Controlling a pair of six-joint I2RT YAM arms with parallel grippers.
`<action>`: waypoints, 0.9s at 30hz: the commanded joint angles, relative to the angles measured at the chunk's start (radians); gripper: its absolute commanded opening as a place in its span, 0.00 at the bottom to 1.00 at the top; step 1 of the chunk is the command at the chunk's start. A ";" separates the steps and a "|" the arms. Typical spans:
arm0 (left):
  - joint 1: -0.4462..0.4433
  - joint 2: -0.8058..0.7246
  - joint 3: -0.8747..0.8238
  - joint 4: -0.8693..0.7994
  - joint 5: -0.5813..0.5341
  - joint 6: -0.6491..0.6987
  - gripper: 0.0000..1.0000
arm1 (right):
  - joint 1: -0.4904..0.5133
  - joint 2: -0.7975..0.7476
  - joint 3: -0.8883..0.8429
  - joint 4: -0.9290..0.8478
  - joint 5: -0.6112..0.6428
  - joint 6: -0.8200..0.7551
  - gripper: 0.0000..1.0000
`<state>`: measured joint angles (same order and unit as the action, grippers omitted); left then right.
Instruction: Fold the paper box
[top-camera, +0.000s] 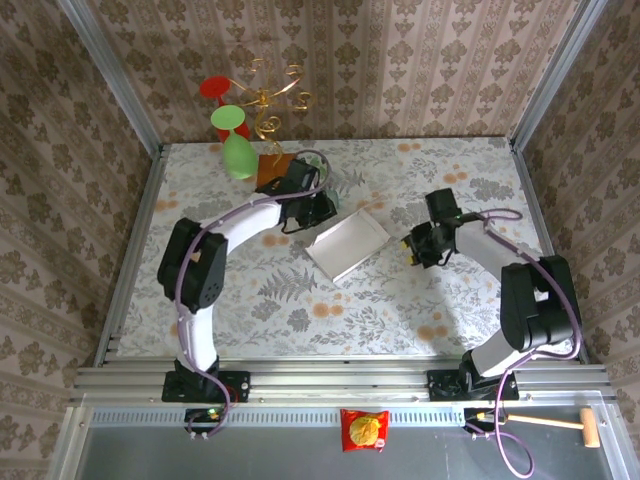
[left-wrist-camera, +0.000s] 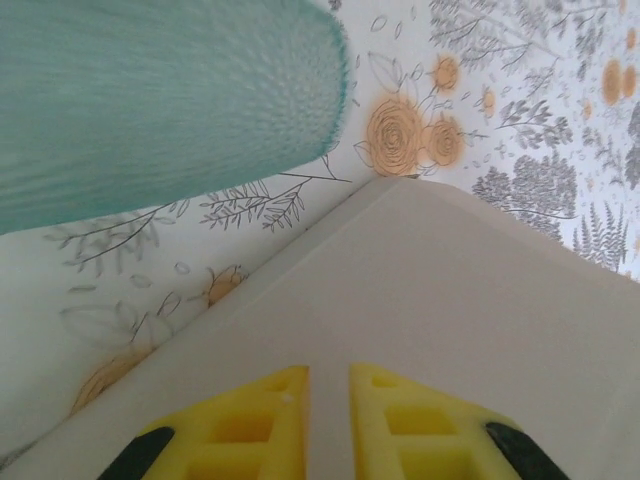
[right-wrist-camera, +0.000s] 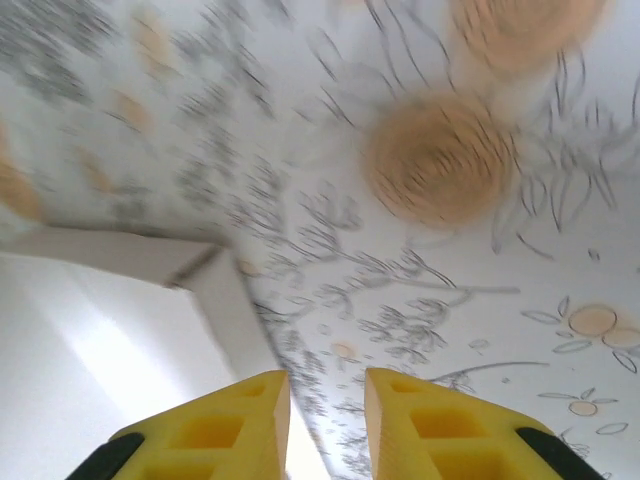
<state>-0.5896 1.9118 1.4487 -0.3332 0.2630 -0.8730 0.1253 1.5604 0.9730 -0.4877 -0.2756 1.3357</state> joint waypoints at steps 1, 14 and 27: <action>-0.002 -0.129 -0.009 -0.128 -0.087 0.024 0.19 | -0.052 0.040 0.084 -0.032 0.025 -0.180 0.26; 0.114 -0.554 -0.645 0.107 -0.009 -0.344 0.11 | -0.009 0.412 0.348 0.061 -0.128 -0.194 0.18; 0.223 -0.511 -0.512 -0.017 0.075 -0.076 0.20 | 0.140 0.181 0.046 0.171 -0.142 0.062 0.18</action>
<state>-0.3775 1.3930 0.8631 -0.2512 0.3084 -1.1004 0.2512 1.8069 1.0424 -0.3027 -0.4065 1.3334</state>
